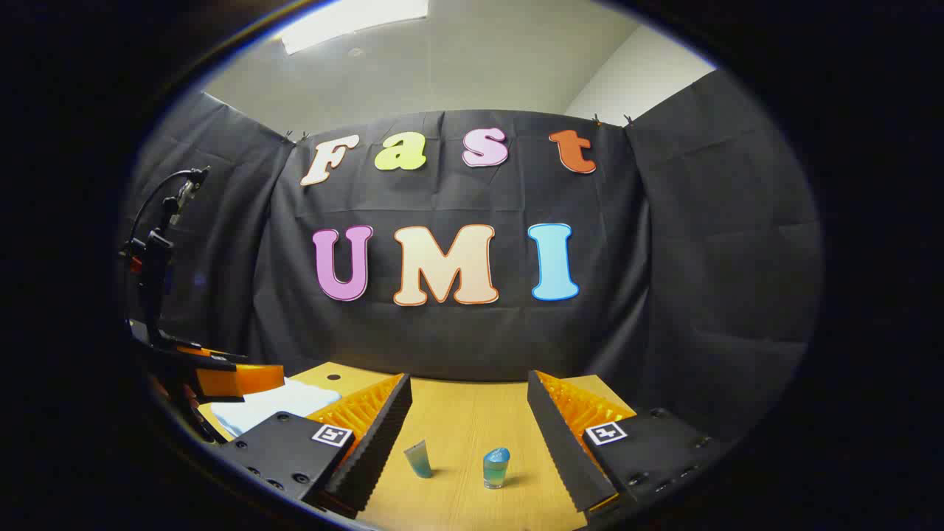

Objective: First open the suitcase, pack the skin care products into it, and then close the suitcase.

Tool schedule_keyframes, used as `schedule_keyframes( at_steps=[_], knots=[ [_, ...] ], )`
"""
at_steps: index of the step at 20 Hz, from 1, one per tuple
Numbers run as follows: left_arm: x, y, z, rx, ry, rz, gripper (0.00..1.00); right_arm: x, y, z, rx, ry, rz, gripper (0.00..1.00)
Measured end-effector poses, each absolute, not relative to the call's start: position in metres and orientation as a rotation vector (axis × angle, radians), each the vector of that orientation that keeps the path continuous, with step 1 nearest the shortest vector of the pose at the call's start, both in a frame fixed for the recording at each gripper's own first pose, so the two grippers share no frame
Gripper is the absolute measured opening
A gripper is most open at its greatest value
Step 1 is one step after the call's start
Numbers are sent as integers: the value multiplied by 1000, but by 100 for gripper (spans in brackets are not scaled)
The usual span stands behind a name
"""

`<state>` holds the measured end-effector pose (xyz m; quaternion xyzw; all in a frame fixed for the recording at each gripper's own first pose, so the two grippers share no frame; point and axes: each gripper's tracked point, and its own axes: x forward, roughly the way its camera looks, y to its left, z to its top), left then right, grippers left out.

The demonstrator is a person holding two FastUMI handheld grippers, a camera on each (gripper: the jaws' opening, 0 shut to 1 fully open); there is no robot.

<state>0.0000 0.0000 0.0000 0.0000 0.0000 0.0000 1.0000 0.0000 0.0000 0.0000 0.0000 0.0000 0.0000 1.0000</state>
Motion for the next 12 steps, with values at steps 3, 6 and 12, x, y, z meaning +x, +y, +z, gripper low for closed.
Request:
schedule_keyframes(
  at_steps=[3, 6, 12],
  knots=[
    [2, -3, -3, -3, 13, 6, 94, 1, -4, 0, 16, -1, 1, 98],
    [4, 0, -4, 2, 20, 23, 94, 2, -6, -5, 32, 10, 6, 98],
    [17, 8, -14, -22, 63, 52, 94, 12, -16, -18, 33, 37, 12, 98]
  ],
)
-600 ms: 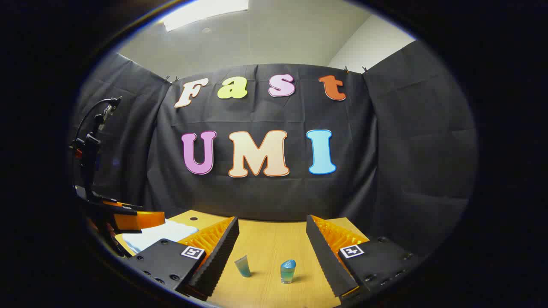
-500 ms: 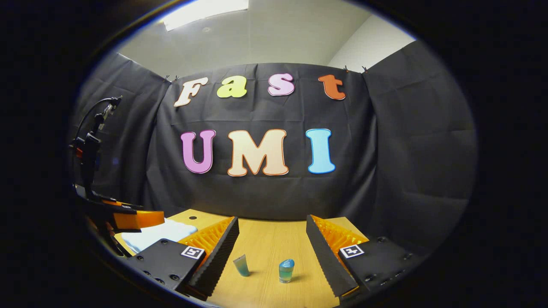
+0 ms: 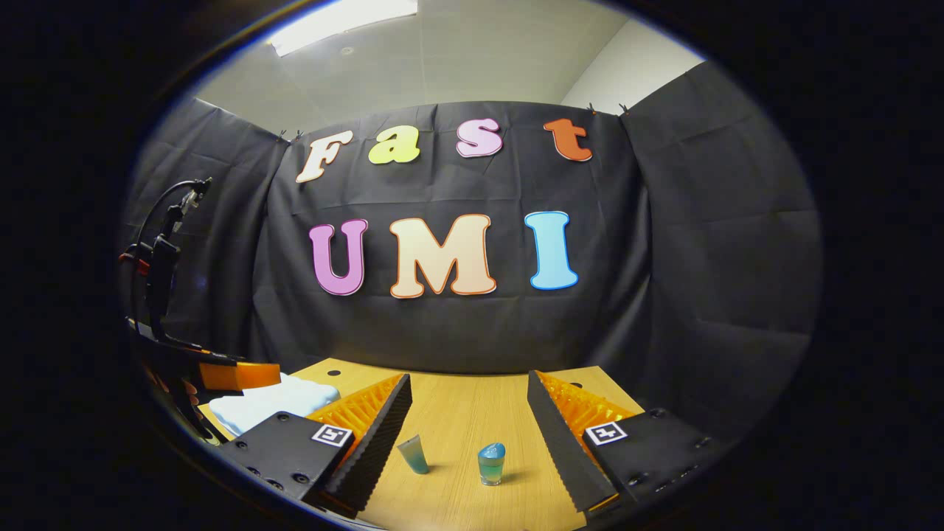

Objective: First open the suitcase, pack the skin care products into it, and then close the suitcase.

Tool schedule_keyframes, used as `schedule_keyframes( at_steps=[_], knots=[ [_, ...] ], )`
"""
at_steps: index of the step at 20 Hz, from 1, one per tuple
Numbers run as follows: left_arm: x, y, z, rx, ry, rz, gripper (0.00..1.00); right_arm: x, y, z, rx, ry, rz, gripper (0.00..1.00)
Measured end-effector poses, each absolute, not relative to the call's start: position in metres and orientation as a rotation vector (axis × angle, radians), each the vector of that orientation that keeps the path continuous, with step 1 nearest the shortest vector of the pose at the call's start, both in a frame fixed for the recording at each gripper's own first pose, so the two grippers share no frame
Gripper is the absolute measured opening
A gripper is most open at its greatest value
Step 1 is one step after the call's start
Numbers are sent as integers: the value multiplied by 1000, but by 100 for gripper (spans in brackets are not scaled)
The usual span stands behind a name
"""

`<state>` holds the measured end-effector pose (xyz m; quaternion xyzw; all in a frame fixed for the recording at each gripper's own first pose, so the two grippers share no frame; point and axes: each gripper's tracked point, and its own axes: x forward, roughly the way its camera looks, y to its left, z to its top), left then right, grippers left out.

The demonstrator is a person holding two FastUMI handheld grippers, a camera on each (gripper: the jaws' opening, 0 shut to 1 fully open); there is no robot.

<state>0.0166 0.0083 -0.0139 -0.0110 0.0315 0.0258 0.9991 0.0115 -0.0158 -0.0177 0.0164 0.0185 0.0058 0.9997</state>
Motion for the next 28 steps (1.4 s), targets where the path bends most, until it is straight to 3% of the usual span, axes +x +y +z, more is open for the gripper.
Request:
schedule_keyframes(
  at_steps=[6, 20, 28],
  knots=[
    [47, 1, -40, -44, 196, 1, 94, 21, -25, -29, 62, 66, 8, 99],
    [109, 13, -134, -151, 737, 0, 95, 30, -63, -62, 101, 146, -61, 97],
    [136, 12, -165, -187, 895, -1, 90, 28, -81, -76, 91, 175, -101, 97]
  ],
)
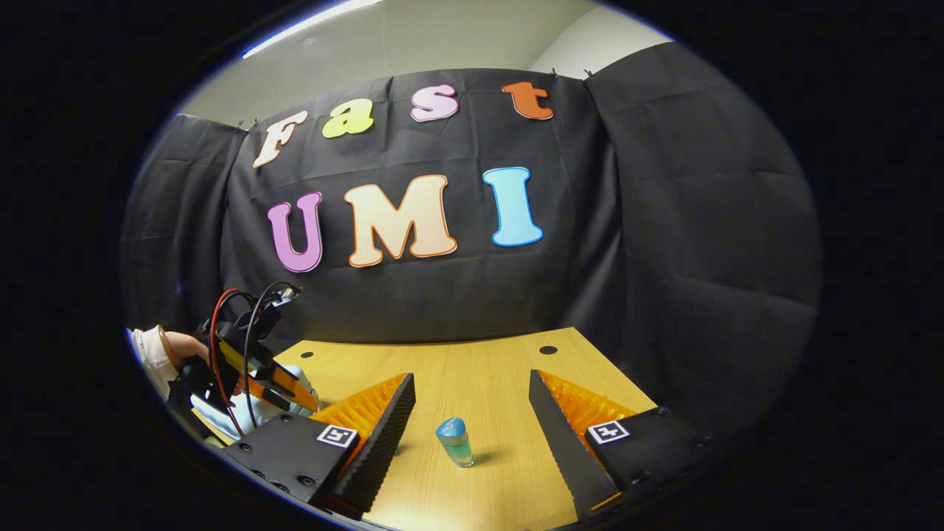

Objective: First open the suitcase, pack the skin care products into it, and then close the suitcase.

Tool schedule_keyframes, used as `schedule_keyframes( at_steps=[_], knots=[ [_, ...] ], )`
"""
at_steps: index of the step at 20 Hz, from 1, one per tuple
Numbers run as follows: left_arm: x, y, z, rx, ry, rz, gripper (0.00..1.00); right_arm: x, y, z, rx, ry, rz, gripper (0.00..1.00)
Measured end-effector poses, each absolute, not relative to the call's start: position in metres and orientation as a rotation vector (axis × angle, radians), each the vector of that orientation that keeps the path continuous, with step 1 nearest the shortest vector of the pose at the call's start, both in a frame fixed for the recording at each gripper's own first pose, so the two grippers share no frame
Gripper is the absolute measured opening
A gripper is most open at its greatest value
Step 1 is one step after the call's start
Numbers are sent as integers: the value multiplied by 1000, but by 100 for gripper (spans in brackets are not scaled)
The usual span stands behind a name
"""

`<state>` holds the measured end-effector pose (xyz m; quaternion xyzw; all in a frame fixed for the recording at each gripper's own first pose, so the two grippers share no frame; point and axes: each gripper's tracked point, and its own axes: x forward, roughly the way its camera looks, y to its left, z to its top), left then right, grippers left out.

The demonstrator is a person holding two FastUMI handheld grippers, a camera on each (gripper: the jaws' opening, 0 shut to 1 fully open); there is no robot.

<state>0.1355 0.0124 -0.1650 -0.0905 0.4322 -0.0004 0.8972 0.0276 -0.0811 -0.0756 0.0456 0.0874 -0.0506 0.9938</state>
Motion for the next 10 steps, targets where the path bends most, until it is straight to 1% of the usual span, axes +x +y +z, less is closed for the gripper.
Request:
schedule_keyframes(
  at_steps=[3, 4, 5, 6, 7, 8, 10],
  knots=[
    [142, 11, -175, -167, 938, -4, 83, 27, -84, -79, 93, 186, -111, 97],
    [143, 11, -179, -154, 952, 0, 82, 26, -87, -80, 92, 188, -114, 97],
    [145, 12, -183, -141, 967, 6, 78, 27, -88, -80, 91, 188, -117, 97],
    [146, 13, -188, -129, 986, 14, 76, 26, -89, -81, 91, 190, -120, 97],
    [146, 15, -193, -119, 1006, 24, 72, 26, -91, -81, 90, 192, -122, 97],
    [146, 15, -197, -112, 1022, 32, 70, 26, -92, -82, 88, 195, -126, 97],
    [147, 19, -204, -110, 1033, 56, 59, 25, -96, -85, 85, 201, -134, 97]
  ],
)
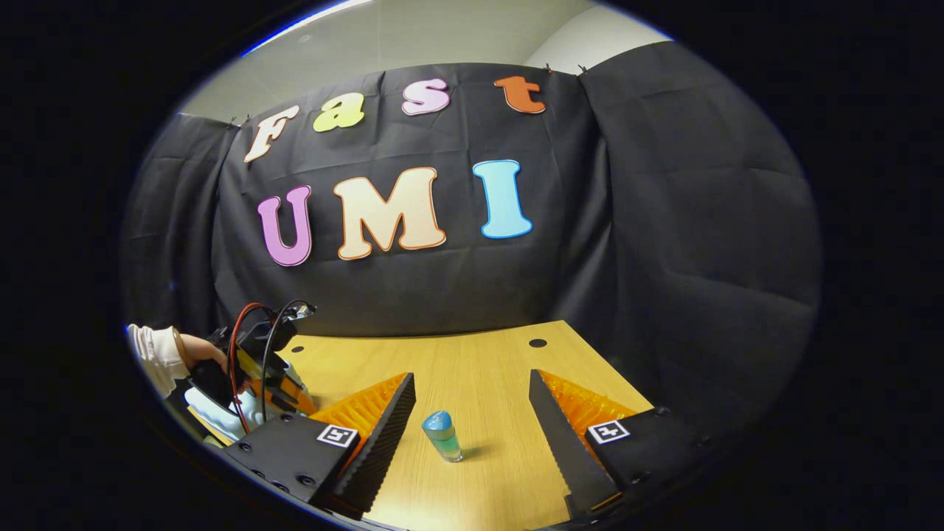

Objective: First open the suitcase, pack the skin care products into it, and then close the suitcase.

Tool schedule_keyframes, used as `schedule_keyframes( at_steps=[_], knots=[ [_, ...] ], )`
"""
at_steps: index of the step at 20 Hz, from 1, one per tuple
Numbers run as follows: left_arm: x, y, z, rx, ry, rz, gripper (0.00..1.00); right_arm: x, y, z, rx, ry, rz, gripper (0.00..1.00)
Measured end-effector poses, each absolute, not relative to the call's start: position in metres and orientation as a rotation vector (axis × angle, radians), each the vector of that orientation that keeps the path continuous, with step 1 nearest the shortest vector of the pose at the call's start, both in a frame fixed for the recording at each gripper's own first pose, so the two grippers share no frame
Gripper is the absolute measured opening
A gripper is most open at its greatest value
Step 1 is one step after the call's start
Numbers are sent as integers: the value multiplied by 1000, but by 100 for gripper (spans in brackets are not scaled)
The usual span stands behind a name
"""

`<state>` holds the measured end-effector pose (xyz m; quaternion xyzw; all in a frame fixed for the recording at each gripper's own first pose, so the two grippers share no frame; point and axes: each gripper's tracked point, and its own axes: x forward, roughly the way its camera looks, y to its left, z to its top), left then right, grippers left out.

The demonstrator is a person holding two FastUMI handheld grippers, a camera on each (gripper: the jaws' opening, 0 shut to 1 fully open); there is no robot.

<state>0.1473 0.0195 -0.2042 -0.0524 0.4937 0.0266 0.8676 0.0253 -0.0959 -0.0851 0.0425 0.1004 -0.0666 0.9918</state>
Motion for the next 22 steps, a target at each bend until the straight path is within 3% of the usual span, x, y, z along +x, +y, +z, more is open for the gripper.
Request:
schedule_keyframes(
  at_steps=[5, 10, 11, 17, 22],
  knots=[
    [146, 21, -219, -123, 1066, 68, 29, 25, -101, -90, 98, 219, -142, 97],
    [143, 16, -232, -149, 1105, 61, 18, 26, -101, -94, 93, 228, -135, 97],
    [144, 17, -232, -145, 1105, 56, 12, 26, -102, -94, 92, 230, -134, 97],
    [144, 13, -224, -117, 1089, 20, 4, 29, -102, -100, 101, 248, -127, 97],
    [136, 15, -198, -107, 1035, -8, 4, 32, -97, -103, 95, 248, -109, 97]
  ],
)
